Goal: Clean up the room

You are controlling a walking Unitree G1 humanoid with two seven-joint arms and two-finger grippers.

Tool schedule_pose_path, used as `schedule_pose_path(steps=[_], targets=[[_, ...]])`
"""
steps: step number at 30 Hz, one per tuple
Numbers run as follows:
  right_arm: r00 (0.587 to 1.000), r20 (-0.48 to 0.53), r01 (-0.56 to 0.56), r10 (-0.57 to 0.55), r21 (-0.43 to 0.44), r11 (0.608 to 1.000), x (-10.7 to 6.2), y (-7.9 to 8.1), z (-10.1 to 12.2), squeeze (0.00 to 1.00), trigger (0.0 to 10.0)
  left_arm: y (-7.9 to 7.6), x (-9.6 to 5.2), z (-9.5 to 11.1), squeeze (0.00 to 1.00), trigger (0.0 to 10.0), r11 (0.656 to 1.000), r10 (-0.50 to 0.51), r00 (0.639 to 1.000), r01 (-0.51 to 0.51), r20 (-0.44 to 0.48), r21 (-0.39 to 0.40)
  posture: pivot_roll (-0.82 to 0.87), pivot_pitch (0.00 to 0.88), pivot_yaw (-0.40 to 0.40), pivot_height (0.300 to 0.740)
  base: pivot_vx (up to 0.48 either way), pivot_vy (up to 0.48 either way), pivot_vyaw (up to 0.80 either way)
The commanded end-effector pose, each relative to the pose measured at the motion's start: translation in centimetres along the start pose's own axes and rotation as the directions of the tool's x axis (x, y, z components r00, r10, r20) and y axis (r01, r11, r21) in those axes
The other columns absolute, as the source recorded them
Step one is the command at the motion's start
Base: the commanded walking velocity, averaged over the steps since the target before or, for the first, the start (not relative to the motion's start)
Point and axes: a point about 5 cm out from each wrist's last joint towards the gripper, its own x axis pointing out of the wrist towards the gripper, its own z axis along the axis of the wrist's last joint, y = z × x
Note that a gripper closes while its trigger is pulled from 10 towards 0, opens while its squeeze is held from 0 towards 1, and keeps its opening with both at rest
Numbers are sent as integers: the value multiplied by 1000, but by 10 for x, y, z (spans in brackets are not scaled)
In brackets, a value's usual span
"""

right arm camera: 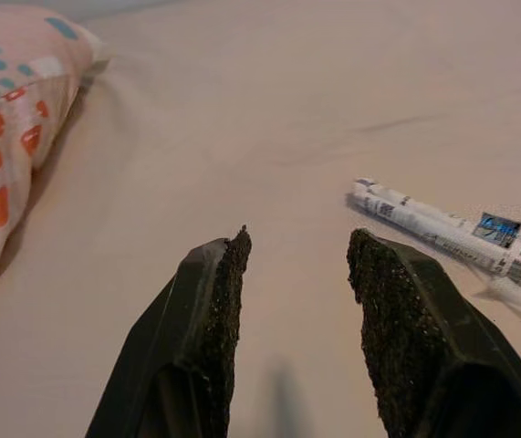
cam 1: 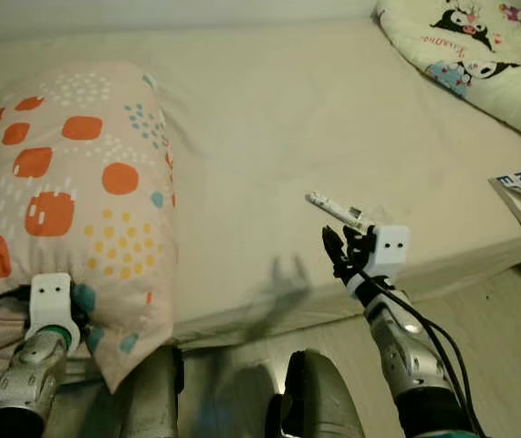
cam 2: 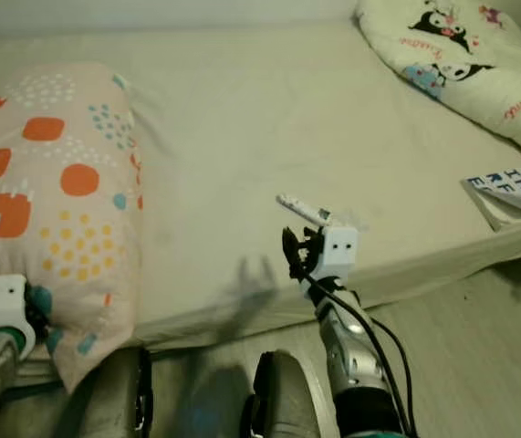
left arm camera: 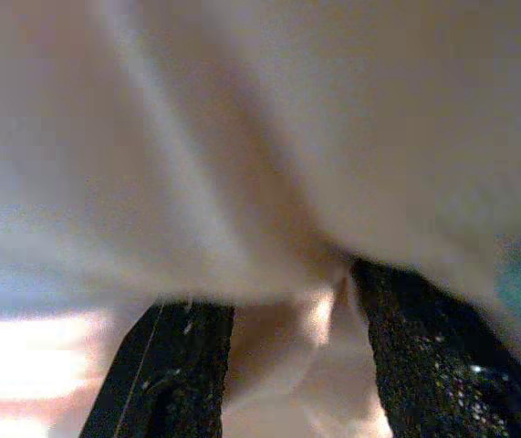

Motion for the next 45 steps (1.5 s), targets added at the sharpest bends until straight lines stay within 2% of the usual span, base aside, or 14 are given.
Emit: schedule_pose_path(steps=[1,4,6,7,8,10,15,17,20,21,25,27,38,45], targets=[[999,-32,3,-3,4,1000,-5,-3,-7,0,10000,-16,-20,-16,0,10000,998,-28,1000,28,0,57,80,225,-38,615,0,0,0],[999,-33,2,-2,3,1000,-6,-3,-7,0,10000,-20,-25,-16,0,10000,997,-45,999,43,20,68,80,225,-38,615,0,0,0],[999,-41,3,-3,-1,1000,-9,-7,-9,0,10000,-37,-52,-12,0,10000,977,-172,977,153,126,147,79,224,-33,615,0,0,0],[999,-46,1,-1,-6,1000,-10,-8,-9,0,10000,-48,-71,-9,0,10000,937,-296,937,247,186,247,85,224,-34,615,0,0,0],[999,-46,1,-1,-6,1000,-10,-8,-9,0,10000,-48,-71,-9,0,10000,937,-296,937,247,186,247,85,224,-34,615,0,0,0],[999,-54,-10,9,-18,1000,-11,-9,-10,0,10000,-62,-102,-12,0,10000,835,-498,846,409,191,367,85,224,-34,615,0,0,0],[996,-72,-50,48,-27,998,-20,-2,-17,0,10000,-55,-143,-5,0,10000,750,-641,743,554,191,361,115,207,-41,615,0,0,0],[996,-72,-50,48,-27,998,-20,-2,-17,0,10000,-55,-143,-5,0,10000,750,-641,743,554,191,361,115,207,-41,615,0,0,0],[994,-73,-82,83,12,997,-31,11,-24,0,10000,-47,-162,20,0,10000,753,-658,685,593,313,284,141,186,-51,615,0,0,0],[992,-71,-99,103,56,993,-38,23,-29,0,10000,-43,-167,41,0,10000,785,-616,667,562,419,260,158,157,-59,615,0,0,0],[992,-65,-100,106,99,990,-39,32,-34,0,10000,-45,-155,56,0,10000,840,-536,684,493,495,228,163,127,-59,615,0,0,0],[994,-53,-91,98,122,988,-31,40,-36,0,10000,-51,-129,63,0,10000,887,-445,743,442,500,133,160,74,-56,615,0,0,0],[997,-63,50,-46,60,997,-18,26,-37,0,10000,-66,-81,72,0,10000,898,-420,807,435,415,63,131,4,-43,649,0,0,0],[996,-70,51,-47,58,997,-20,29,-43,0,10000,-69,-71,71,0,10000,910,-404,817,404,410,91,118,2,-36,674,0,0,0]])
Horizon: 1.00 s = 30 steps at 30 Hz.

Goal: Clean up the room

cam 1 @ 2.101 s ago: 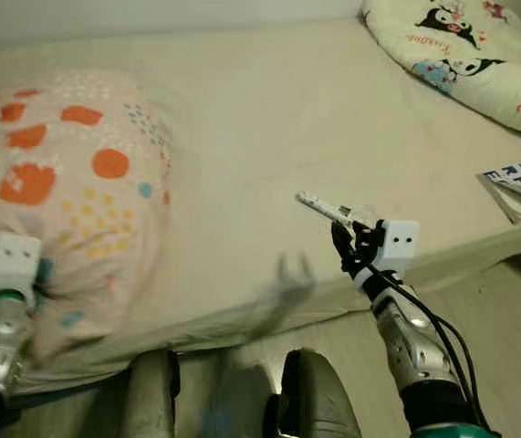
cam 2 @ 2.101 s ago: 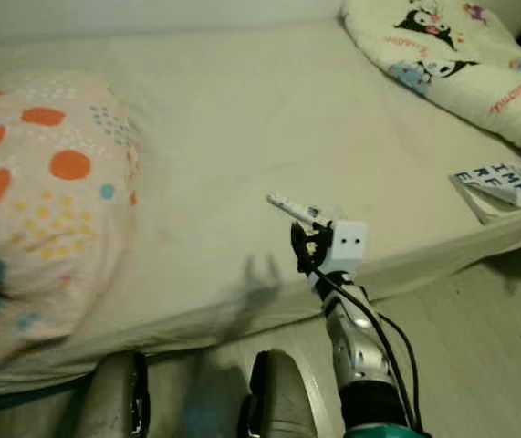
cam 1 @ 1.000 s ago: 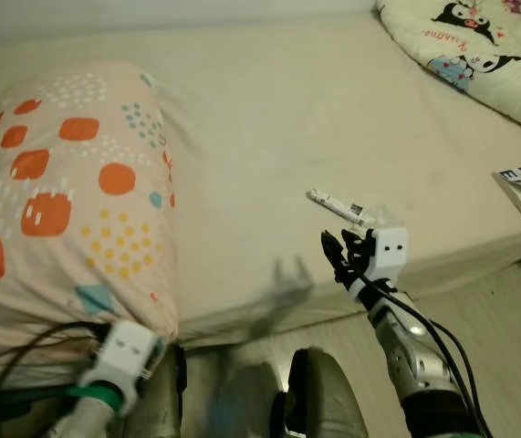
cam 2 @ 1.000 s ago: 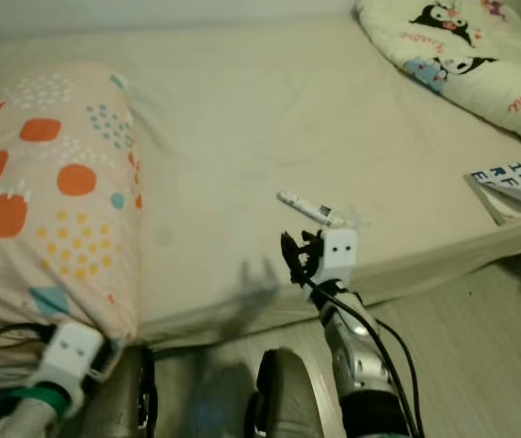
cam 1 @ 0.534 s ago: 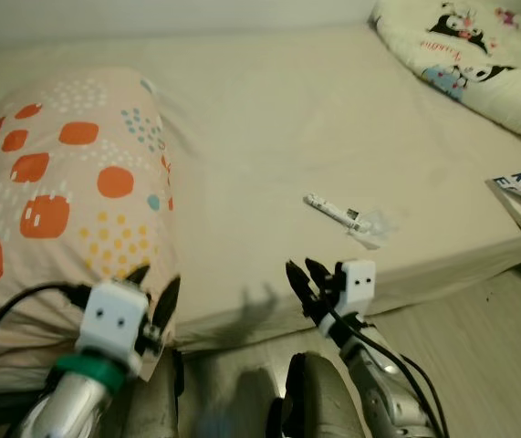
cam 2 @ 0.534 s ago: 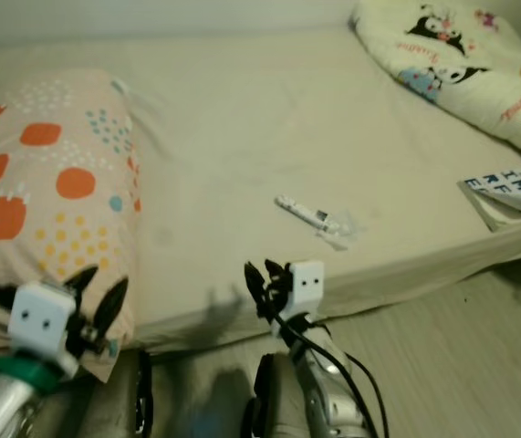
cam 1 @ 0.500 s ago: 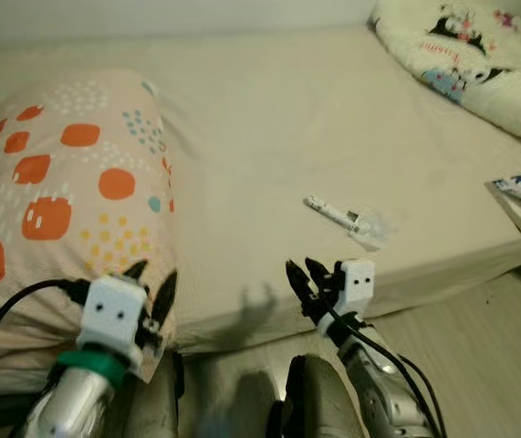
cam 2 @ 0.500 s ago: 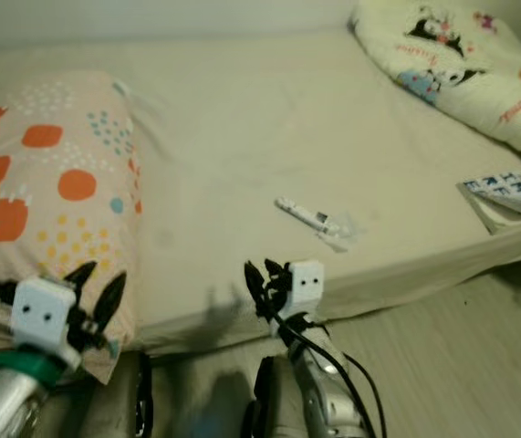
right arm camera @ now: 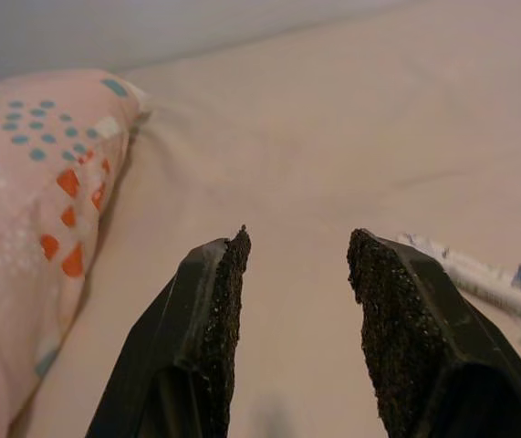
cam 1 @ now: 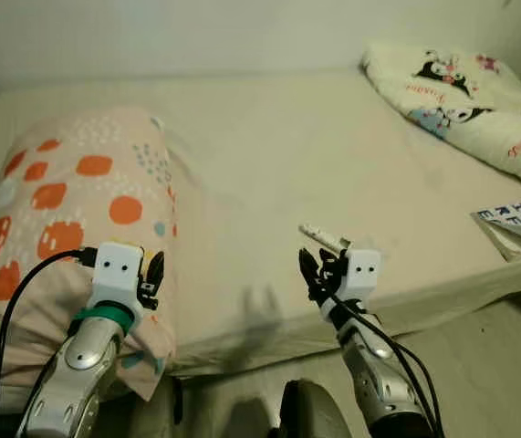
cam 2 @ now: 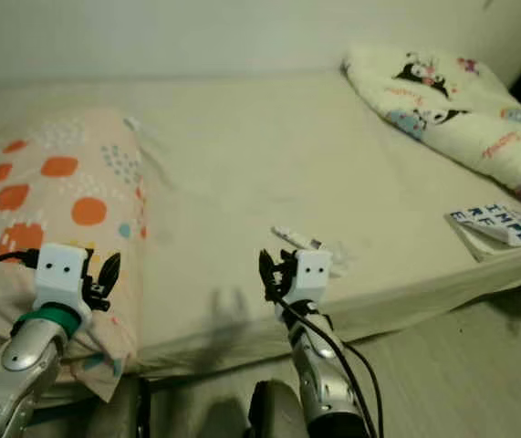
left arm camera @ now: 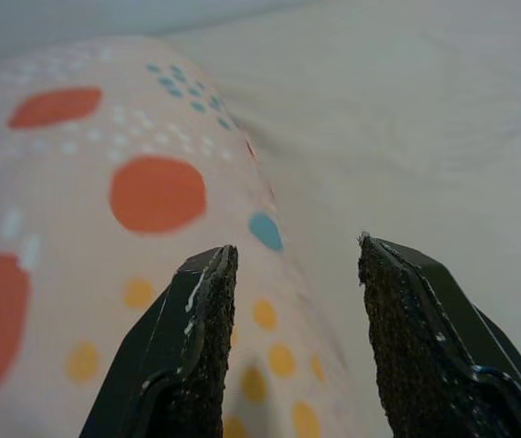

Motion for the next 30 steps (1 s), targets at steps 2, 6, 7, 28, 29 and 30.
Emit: schedule_pose_path(steps=[2,6,7,28,29,30], targets=[[1000,-25,9,-9,1,1000,-5,2,-11,0,10000,-1,4,-7,0,10000,1000,6,1000,-6,-21,7,118,2,-36,684,0,0,0],[999,-31,6,-6,-1,1000,-5,4,-14,0,10000,-2,8,-9,0,10000,1000,0,999,-1,-36,-15,106,5,-34,698,0,0,0],[999,-33,6,-7,-2,1000,-5,3,-14,0,10000,-3,8,-10,0,10000,1000,-3,999,2,-38,-22,106,5,-34,703,0,0,0],[998,-59,-31,29,-30,999,-1,12,-21,0,10000,-5,14,-17,0,10000,998,62,998,-63,-25,-29,120,21,-44,723,0,-183,112],[998,-59,-31,29,-30,999,-1,12,-21,0,10000,-5,14,-17,0,10000,998,62,998,-63,-25,-29,120,21,-44,723,0,-439,0],[998,-58,-26,25,-17,1000,-1,12,-21,0,10000,-5,14,-17,0,10000,998,63,998,-64,-24,-29,120,21,-44,723,0,-439,0]])
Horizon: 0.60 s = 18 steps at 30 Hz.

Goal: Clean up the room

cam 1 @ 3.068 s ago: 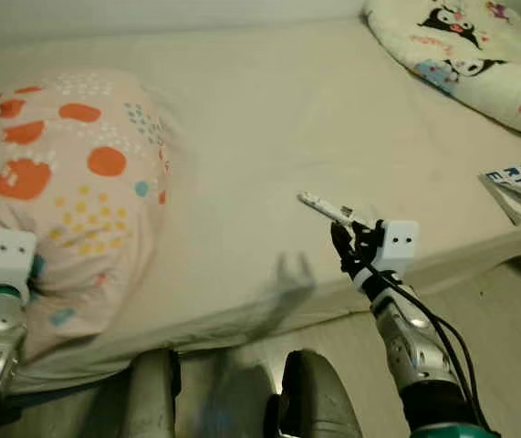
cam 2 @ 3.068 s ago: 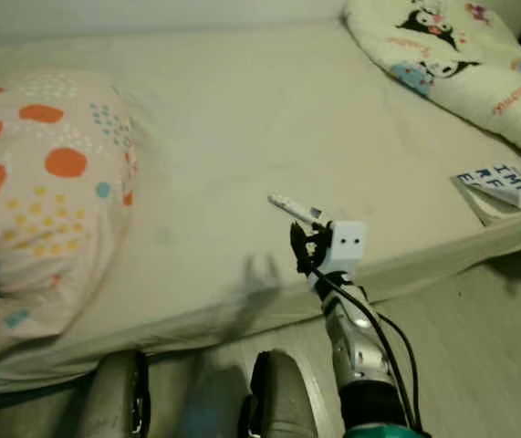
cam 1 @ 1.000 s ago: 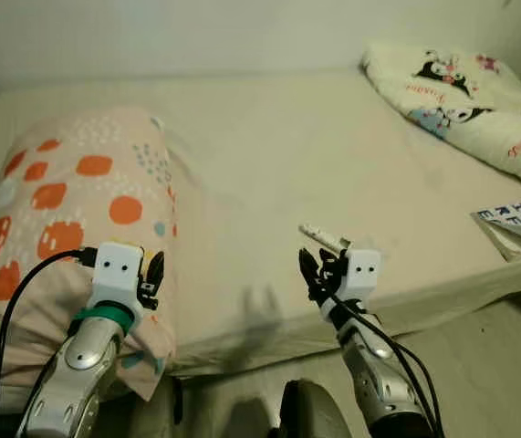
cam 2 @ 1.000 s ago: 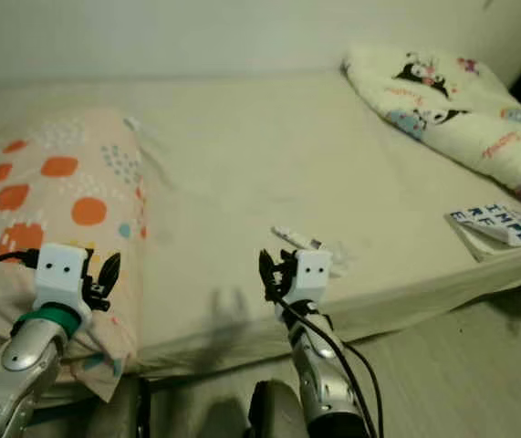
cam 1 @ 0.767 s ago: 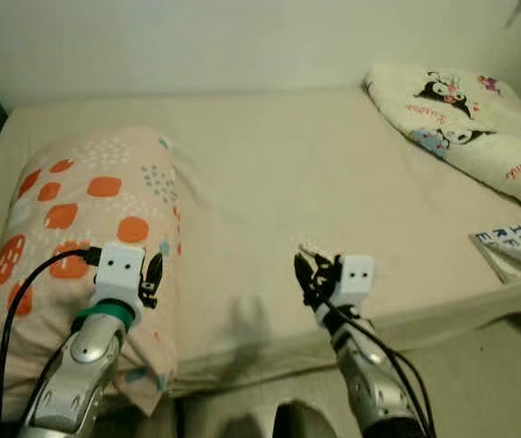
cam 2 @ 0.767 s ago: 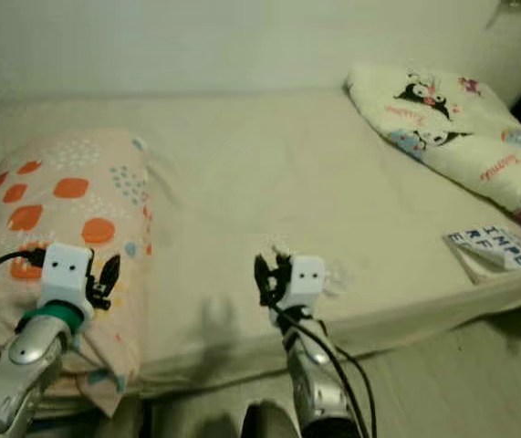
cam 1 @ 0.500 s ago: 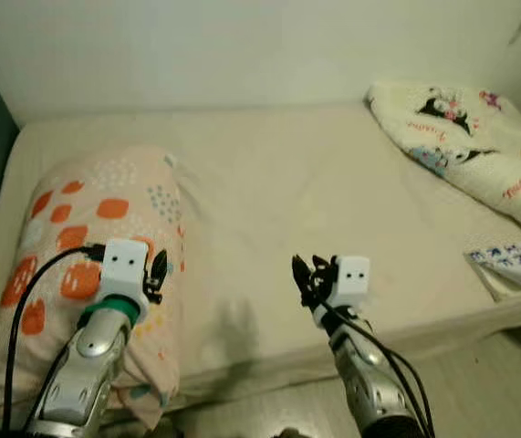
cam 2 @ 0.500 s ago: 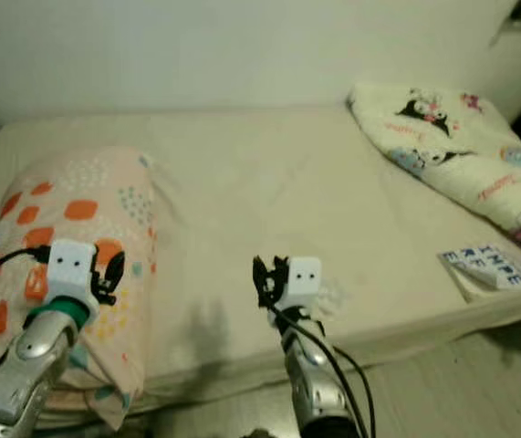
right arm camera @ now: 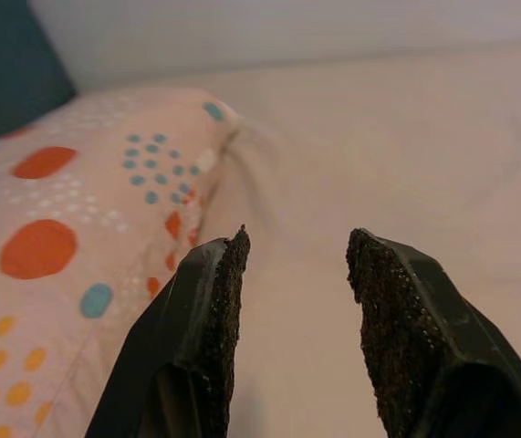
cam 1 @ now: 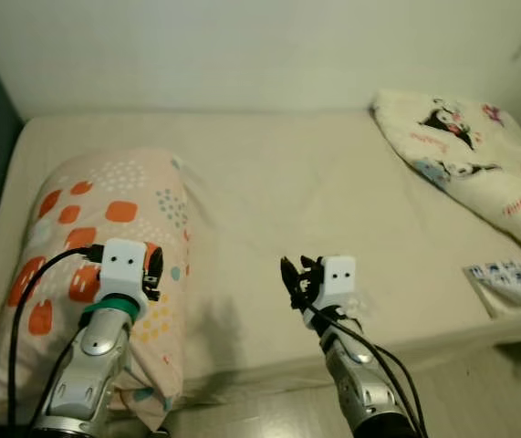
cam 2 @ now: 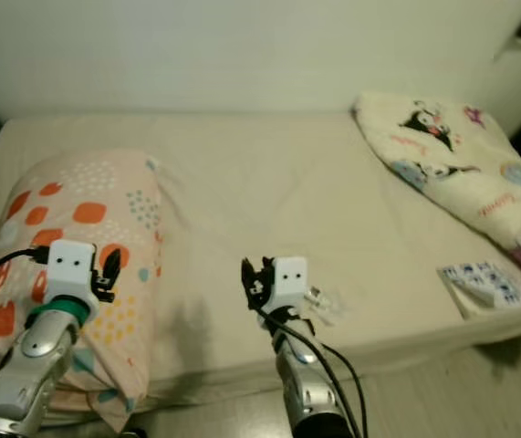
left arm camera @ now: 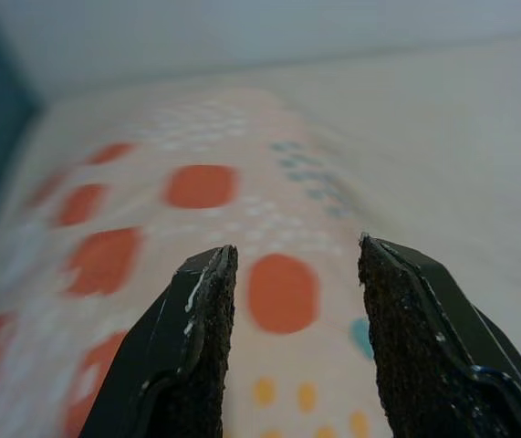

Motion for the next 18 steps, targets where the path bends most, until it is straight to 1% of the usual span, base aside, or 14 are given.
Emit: schedule_pose_path(steps=[1,11,15,17,18], targets=[[999,-26,31,-31,16,999,-5,-8,-7,0,10000,-7,-2,-8,0,10000,1000,-21,1000,21,-23,-2,120,21,-44,723,0,-435,0],[999,-30,30,-29,18,999,-6,-10,-8,0,10000,-7,0,-7,0,10000,1000,-4,1000,4,-22,-15,118,24,-43,723,0,-396,0],[999,-31,25,-24,19,1000,-7,-8,-9,0,10000,-5,1,-7,0,10000,1000,3,1000,-3,-22,-19,118,26,-44,723,0,-273,0],[999,-32,23,-23,19,1000,-7,-8,-9,0,10000,-4,1,-8,0,10000,1000,6,1000,-6,-23,-23,117,26,-44,723,0,0,0],[999,-33,21,-21,20,1000,-7,-8,-9,0,10000,-4,0,-9,0,10000,999,15,999,-16,-32,-38,117,26,-44,723,0,0,0]])
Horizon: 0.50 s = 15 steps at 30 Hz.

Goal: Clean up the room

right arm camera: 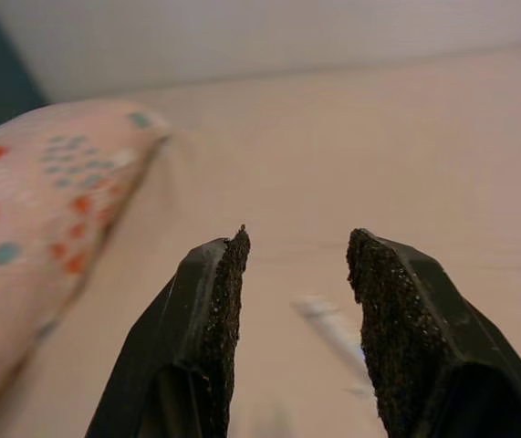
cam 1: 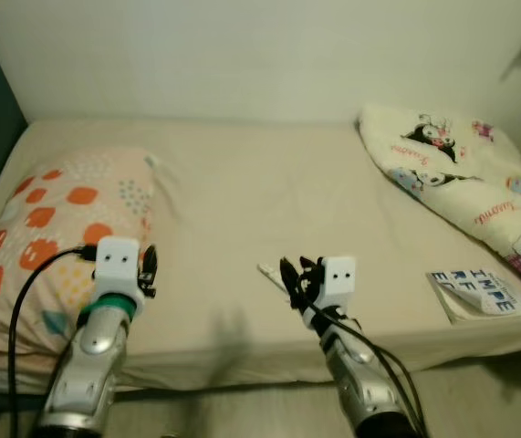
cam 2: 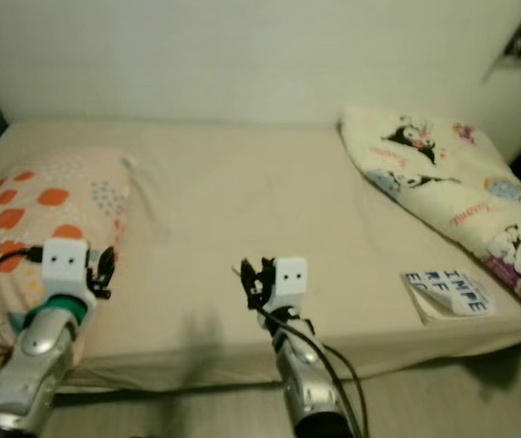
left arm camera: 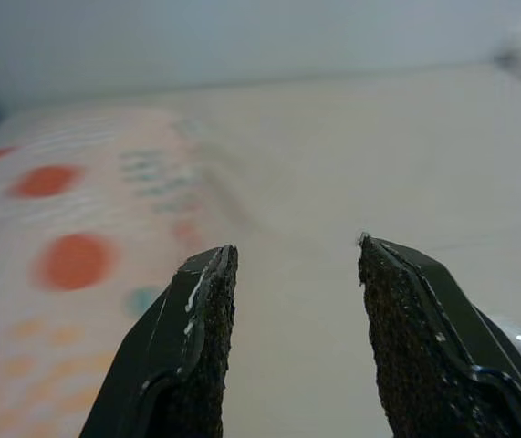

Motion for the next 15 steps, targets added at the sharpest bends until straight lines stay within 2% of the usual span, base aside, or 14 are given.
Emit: schedule_pose_path(steps=[1,4,12,15], targets=[[1000,-10,0,0,10,1000,-2,1,-3,0,10000,3,-1,-6,0,10000,1000,13,1000,-13,-21,2,117,26,-44,723,0,0,0],[1000,-10,-1,1,11,1000,-1,1,-3,0,10000,3,-1,-6,0,10000,1000,22,999,-23,-29,-21,118,26,-44,723,0,0,0],[1000,-11,-4,4,11,1000,-2,0,-4,0,10000,5,-1,-8,0,10000,999,39,999,-40,-32,-33,115,28,-45,723,0,465,0],[1000,-11,-5,5,11,1000,-2,0,-4,0,10000,5,0,-8,0,10000,999,40,999,-41,-31,-29,115,28,-45,723,0,0,0]])
